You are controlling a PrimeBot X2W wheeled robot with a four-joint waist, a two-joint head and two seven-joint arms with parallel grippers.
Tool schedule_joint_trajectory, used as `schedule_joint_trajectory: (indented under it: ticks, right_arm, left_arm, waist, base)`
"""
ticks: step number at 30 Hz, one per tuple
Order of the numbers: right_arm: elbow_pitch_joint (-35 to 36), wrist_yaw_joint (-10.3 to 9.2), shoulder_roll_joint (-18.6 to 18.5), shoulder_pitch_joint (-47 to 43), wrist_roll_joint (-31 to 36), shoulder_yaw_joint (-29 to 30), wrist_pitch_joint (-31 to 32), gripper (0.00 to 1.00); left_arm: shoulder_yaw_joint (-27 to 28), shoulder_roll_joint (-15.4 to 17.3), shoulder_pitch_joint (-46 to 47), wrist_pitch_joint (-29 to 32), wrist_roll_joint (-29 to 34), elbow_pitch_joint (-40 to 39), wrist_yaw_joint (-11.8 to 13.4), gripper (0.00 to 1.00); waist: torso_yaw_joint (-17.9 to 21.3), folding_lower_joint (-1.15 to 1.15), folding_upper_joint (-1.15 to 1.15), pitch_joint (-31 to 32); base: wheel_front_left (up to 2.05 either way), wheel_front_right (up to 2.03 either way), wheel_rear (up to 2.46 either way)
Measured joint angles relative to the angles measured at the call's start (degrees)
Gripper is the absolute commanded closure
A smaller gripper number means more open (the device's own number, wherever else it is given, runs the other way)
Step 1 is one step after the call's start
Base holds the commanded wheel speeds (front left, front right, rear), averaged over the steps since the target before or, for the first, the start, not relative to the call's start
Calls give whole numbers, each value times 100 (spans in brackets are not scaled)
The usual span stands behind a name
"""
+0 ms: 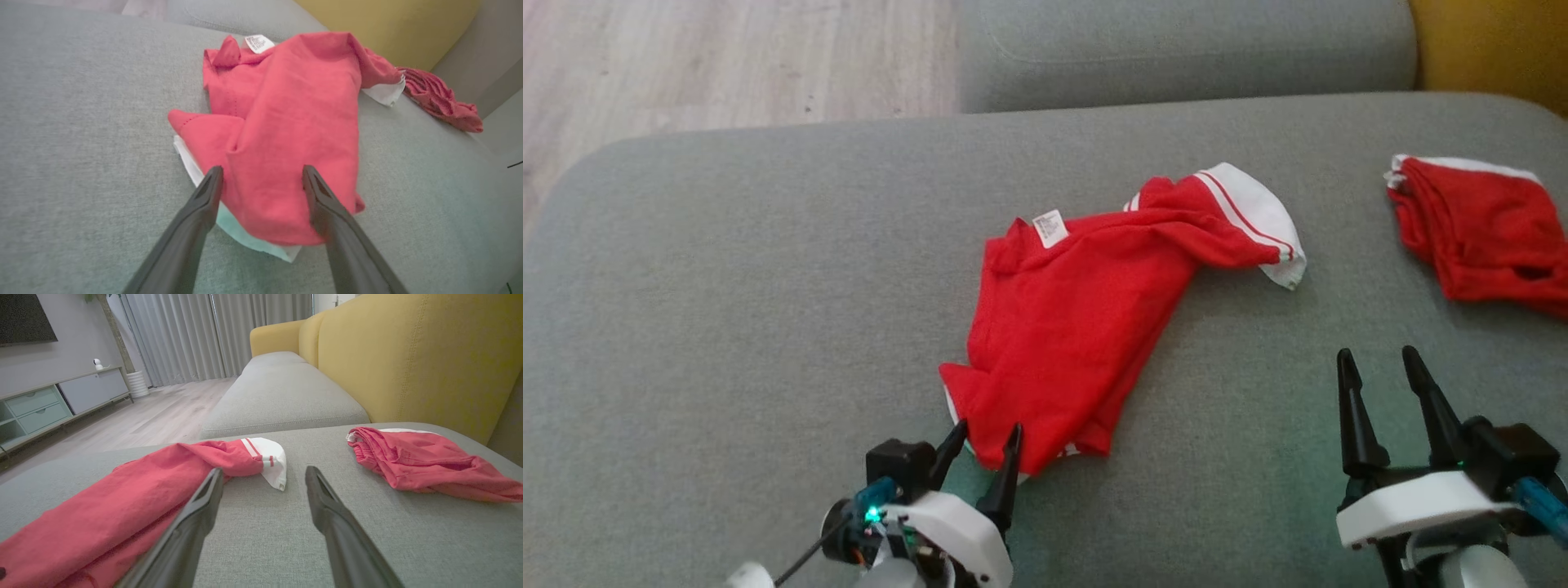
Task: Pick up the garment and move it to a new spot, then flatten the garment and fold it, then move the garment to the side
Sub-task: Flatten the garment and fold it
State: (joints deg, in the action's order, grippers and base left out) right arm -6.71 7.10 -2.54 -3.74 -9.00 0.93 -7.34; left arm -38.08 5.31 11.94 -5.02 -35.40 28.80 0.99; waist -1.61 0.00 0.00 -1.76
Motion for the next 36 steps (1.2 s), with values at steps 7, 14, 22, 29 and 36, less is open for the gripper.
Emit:
schedule_joint_trajectory:
  ticks: [7, 14, 22, 29, 36]
  right_arm:
    - [24, 0, 0, 81, 3, 4, 23, 0]
    - [16, 0, 0, 90, 3, 42, 21, 0]
    - [13, 0, 0, 90, 3, 159, 4, 0]
    - [13, 0, 0, 108, 1, 116, -30, 0]
    - [-23, 0, 0, 300, 1, 109, -97, 0]
  left_arm:
    - [-177, -113, 333, -11, -49, 399, -165, 100]
    - [-469, -189, 600, -346, 118, 512, -189, 100]
    - [-391, -92, 1481, -616, 430, 73, -40, 100]
    - [274, 736, 2303, -297, 394, -1, 79, 100]
    - [767, 1567, 2669, 134, 201, 631, 101, 100]
  waist:
    - [197, 0, 0, -197]
    - [263, 0, 0, -238]
    - [163, 0, 0, -189]
    - [157, 0, 0, -241]
    - [231, 0, 0, -411]
  base:
    - [0, 0, 0]
    - [0, 0, 0]
    - [0, 0, 0]
    - [0, 0, 0]
    - [0, 0, 0]
